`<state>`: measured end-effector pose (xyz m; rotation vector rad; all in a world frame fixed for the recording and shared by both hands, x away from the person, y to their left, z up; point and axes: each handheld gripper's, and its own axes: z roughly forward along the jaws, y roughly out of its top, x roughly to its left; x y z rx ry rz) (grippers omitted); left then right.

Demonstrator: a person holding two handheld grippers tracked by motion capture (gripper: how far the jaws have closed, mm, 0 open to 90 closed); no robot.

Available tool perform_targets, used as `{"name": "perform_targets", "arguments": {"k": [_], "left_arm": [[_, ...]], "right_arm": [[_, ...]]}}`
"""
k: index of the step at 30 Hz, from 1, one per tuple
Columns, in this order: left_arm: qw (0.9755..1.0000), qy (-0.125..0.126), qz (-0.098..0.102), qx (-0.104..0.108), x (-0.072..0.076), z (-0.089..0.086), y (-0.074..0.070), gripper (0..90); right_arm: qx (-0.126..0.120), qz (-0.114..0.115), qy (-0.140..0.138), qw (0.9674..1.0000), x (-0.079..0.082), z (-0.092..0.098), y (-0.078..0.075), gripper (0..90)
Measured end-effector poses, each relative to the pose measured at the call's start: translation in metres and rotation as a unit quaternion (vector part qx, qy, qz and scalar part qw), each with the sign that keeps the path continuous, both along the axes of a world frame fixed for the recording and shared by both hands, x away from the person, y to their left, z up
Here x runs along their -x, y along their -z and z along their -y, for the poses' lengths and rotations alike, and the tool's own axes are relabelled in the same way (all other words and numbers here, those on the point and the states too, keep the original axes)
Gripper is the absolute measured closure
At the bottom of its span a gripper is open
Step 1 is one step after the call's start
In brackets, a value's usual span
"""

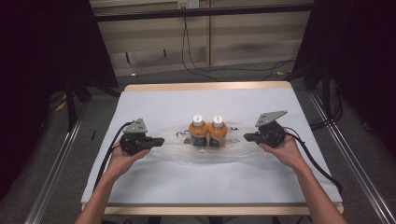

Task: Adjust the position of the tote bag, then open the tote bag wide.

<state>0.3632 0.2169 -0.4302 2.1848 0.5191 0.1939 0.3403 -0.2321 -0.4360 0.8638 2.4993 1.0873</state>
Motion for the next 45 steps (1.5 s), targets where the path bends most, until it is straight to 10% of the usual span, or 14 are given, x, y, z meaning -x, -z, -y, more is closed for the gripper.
{"name": "perform_targets", "arguments": {"k": [15, 45], "left_arm": [[0.9978, 0.002, 0.003, 0.066, 0.01, 0.033, -0.007, 89.3], [0.9969, 0.076, 0.012, 0.017, 0.02, 0.133, 0.001, 90.0]], "right_arm": [[-0.062, 0.006, -0.014, 0.998, -0.001, -0.016, -0.011, 90.0], [-0.071, 0.001, -0.034, 0.9969, -0.045, -0.046, -0.022, 90.0]]}}
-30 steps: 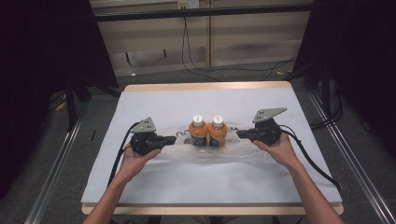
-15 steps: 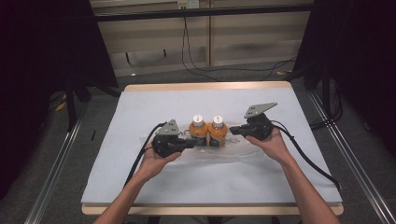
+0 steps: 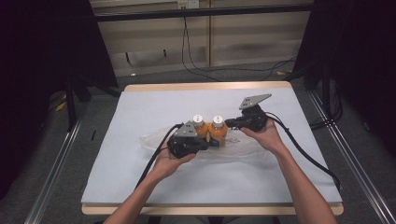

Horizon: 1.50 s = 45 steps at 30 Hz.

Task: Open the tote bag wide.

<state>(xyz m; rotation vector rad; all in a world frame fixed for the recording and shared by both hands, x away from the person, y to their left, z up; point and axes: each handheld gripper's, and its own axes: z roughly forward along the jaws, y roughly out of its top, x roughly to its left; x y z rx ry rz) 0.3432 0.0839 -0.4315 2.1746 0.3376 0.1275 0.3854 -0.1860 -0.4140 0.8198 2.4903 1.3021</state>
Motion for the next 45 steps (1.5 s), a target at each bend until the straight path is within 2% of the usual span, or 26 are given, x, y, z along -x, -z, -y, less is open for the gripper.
{"name": "perform_targets", "arguments": {"k": [4, 11, 12, 13, 17, 18, 22, 23, 25, 26, 28, 30, 31, 33, 36, 38, 39, 45], "left_arm": [[1.0, -0.003, -0.003, 0.005, -0.002, 0.002, 0.003, 90.0], [0.9998, -0.017, -0.003, -0.008, -0.007, -0.001, 0.011, 90.0], [0.9998, -0.019, -0.006, 0.002, -0.008, -0.001, 0.013, 90.0], [0.9997, -0.02, -0.009, 0.002, -0.008, -0.001, 0.014, 90.0], [0.9997, -0.024, -0.003, -0.003, -0.006, 0.003, 0.02, 90.0], [0.9997, -0.023, -0.004, -0.011, -0.007, 0.003, 0.02, 90.0], [0.9996, -0.021, -0.009, -0.019, -0.009, 0.005, 0.026, 90.0], [0.9993, -0.024, -0.008, -0.027, -0.008, 0.006, 0.026, 90.0], [0.9995, -0.02, -0.006, -0.023, -0.008, 0.006, 0.029, 90.0], [0.9993, -0.022, -0.008, -0.029, -0.008, 0.006, 0.029, 90.0], [0.9995, -0.021, -0.008, -0.021, -0.008, 0.006, 0.033, 90.0], [0.9993, -0.02, -0.004, -0.031, -0.007, 0.007, 0.034, 90.0], [0.9993, -0.02, -0.009, -0.03, -0.006, 0.008, 0.036, 90.0], [0.9993, -0.022, -0.003, -0.03, -0.005, 0.008, 0.038, 90.0], [0.9992, -0.021, -0.007, -0.034, -0.004, 0.006, 0.038, 90.0], [0.9992, -0.015, -0.004, -0.036, -0.002, 0.007, 0.04, 90.0], [0.9993, -0.018, -0.004, -0.034, -0.001, 0.008, 0.041, 90.0], [0.9987, -0.014, 0.009, -0.048, 0.003, 0.008, 0.044, 90.0]], "right_arm": [[0.011, -0.011, -0.019, 0.9997, -0.007, -0.011, 0.011, 90.0], [0.015, -0.041, -0.028, 0.9987, -0.015, -0.02, 0.032, 90.0], [0.017, -0.044, -0.029, 0.9985, -0.015, -0.022, 0.034, 90.0], [0.018, -0.046, -0.03, 0.9983, -0.016, -0.022, 0.036, 90.0], [0.024, -0.057, -0.032, 0.9975, -0.02, -0.024, 0.041, 90.0], [0.026, -0.06, -0.034, 0.9973, -0.021, -0.024, 0.042, 90.0], [0.029, -0.075, -0.041, 0.996, -0.025, -0.026, 0.047, 90.0], [0.031, -0.076, -0.042, 0.9957, -0.025, -0.027, 0.049, 90.0], [0.037, -0.079, -0.042, 0.9953, -0.027, -0.029, 0.053, 90.0], [0.039, -0.08, -0.041, 0.9952, -0.027, -0.029, 0.055, 90.0], [0.044, -0.079, -0.038, 0.9951, -0.027, -0.031, 0.059, 90.0], [0.046, -0.084, -0.037, 0.9948, -0.027, -0.032, 0.061, 90.0], [0.043, -0.086, -0.038, 0.9947, -0.028, -0.031, 0.062, 90.0], [0.046, -0.086, -0.036, 0.9946, -0.028, -0.032, 0.064, 90.0], [0.051, -0.09, -0.032, 0.9941, -0.029, -0.032, 0.067, 90.0], [0.043, -0.1, -0.026, 0.9937, -0.029, -0.032, 0.069, 90.0], [0.04, -0.1, -0.024, 0.9939, -0.029, -0.032, 0.07, 90.0], [0.042, -0.097, -0.017, 0.9943, -0.029, -0.031, 0.07, 90.0]]}}
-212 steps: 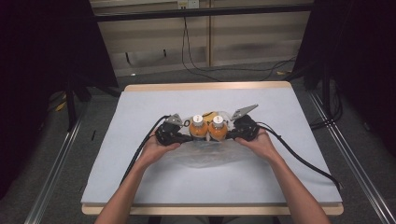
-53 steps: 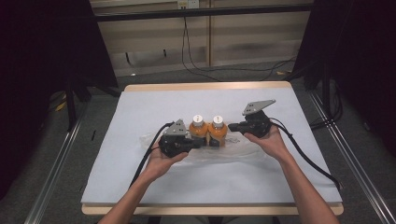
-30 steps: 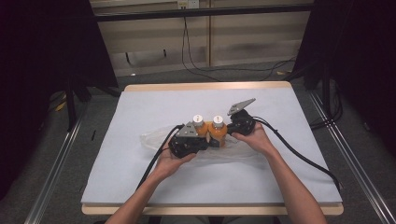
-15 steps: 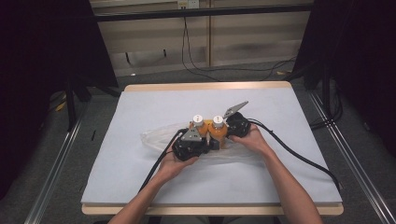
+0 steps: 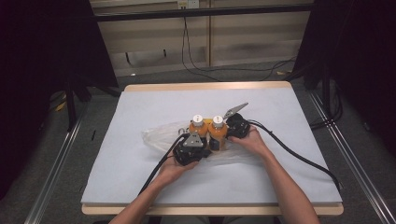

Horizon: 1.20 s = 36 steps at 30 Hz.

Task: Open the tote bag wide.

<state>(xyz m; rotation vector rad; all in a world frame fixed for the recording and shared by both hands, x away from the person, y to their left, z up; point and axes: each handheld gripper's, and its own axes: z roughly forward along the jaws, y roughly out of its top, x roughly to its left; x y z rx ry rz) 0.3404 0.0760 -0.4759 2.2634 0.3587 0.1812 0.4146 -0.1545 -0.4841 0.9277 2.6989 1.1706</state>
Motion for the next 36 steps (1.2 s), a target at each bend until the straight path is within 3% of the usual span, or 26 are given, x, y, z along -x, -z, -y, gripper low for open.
{"name": "perform_targets", "arguments": {"k": [7, 11, 16, 23, 27, 29, 31, 34, 36], "left_arm": [[0.9997, 0.011, -0.004, -0.021, 0.006, 0.003, 0.007, 90.0], [0.9998, 0.011, -0.014, -0.007, 0.007, 0.005, 0.009, 90.0], [0.9995, 0.019, -0.021, -0.017, 0.01, 0.005, 0.007, 90.0], [0.9985, 0.044, -0.015, -0.03, 0.016, 0.003, 0.005, 90.0], [0.9983, 0.048, -0.02, -0.025, 0.018, 0.003, 0.006, 90.0], [0.9978, 0.051, -0.034, -0.025, 0.019, 0.001, 0.006, 90.0], [0.9977, 0.053, -0.043, -0.007, 0.02, -0.001, 0.008, 90.0], [0.9978, 0.057, -0.025, -0.024, 0.024, 0.0, 0.006, 90.0], [0.9978, 0.056, -0.032, -0.016, 0.025, 0.0, 0.007, 90.0]], "right_arm": [[0.008, 0.011, 0.009, 0.9999, -0.002, 0.0, 0.0, 90.0], [0.01, 0.014, 0.013, 0.9998, -0.003, 0.0, 0.0, 90.0], [0.016, 0.015, 0.02, 0.9996, -0.006, 0.0, 0.0, 90.0], [0.016, 0.019, 0.034, 0.9991, -0.011, -0.001, 0.0, 90.0], [0.022, 0.023, 0.042, 0.9986, -0.013, -0.002, -0.001, 90.0], [0.029, 0.026, 0.045, 0.9983, -0.015, -0.003, -0.001, 90.0], [0.029, 0.025, 0.048, 0.9981, -0.017, -0.004, -0.001, 90.0], [0.028, 0.025, 0.051, 0.998, -0.019, -0.004, -0.001, 90.0], [0.019, 0.022, 0.051, 0.9983, -0.022, -0.003, 0.0, 90.0]]}}
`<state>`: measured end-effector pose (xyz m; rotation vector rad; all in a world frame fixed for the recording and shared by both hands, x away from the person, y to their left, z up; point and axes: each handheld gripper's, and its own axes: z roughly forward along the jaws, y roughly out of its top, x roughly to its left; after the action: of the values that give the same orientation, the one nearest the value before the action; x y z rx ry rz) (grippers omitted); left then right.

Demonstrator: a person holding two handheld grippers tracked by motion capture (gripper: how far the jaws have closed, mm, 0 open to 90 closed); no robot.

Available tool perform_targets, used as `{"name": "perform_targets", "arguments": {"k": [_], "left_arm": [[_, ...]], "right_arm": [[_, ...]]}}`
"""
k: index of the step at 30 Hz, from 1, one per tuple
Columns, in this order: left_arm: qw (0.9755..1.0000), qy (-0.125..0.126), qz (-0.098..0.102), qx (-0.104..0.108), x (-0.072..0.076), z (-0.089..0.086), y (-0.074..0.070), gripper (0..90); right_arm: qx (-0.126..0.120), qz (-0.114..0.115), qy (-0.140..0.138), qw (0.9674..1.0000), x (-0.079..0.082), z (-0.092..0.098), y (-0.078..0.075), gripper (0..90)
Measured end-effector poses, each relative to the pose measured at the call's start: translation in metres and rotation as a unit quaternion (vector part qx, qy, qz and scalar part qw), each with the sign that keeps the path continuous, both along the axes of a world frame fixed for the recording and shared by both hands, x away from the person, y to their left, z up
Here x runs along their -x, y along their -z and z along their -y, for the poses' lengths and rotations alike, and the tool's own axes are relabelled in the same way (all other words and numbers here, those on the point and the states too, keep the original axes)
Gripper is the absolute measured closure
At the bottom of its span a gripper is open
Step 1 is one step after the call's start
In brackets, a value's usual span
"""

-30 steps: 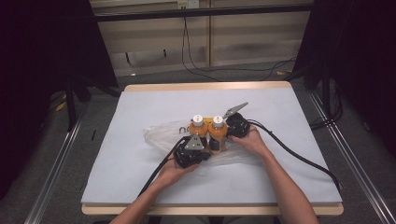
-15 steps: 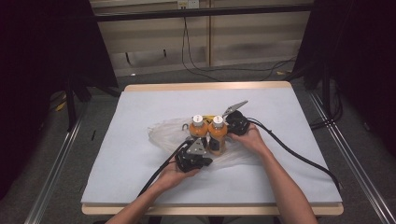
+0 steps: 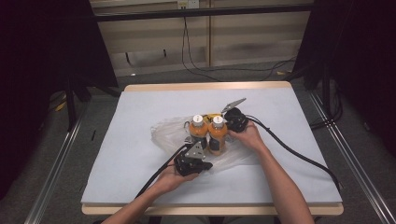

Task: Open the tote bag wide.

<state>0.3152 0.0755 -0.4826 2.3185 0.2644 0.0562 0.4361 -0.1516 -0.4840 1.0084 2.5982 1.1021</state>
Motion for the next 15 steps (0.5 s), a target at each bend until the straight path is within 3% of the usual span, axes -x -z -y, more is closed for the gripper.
{"name": "perform_targets", "arguments": {"k": [3, 9, 10, 11, 12, 15], "left_arm": [[0.9999, 0.007, 0.007, -0.004, 0.001, 0.0, -0.001, 90.0], [0.9999, 0.013, -0.004, -0.011, 0.004, -0.003, -0.002, 90.0], [0.9999, 0.012, -0.007, -0.001, 0.005, -0.002, -0.001, 90.0], [0.9998, 0.017, -0.001, -0.011, 0.005, -0.003, -0.002, 90.0], [0.9999, 0.014, -0.002, 0.0, 0.006, -0.002, -0.001, 90.0], [0.9999, 0.015, -0.005, -0.004, 0.006, -0.003, -0.001, 90.0]], "right_arm": [[0.002, 0.003, 0.014, 0.9999, -0.004, -0.001, 0.0, 90.0], [0.01, 0.005, 0.026, 0.9996, -0.012, -0.003, -0.001, 90.0], [0.015, 0.006, 0.028, 0.9995, -0.014, -0.004, -0.001, 90.0], [0.019, 0.004, 0.029, 0.9994, -0.015, -0.004, -0.002, 90.0], [0.022, 0.007, 0.029, 0.9993, -0.017, -0.005, -0.002, 90.0], [0.023, 0.003, 0.039, 0.999, -0.02, -0.005, -0.002, 90.0]]}}
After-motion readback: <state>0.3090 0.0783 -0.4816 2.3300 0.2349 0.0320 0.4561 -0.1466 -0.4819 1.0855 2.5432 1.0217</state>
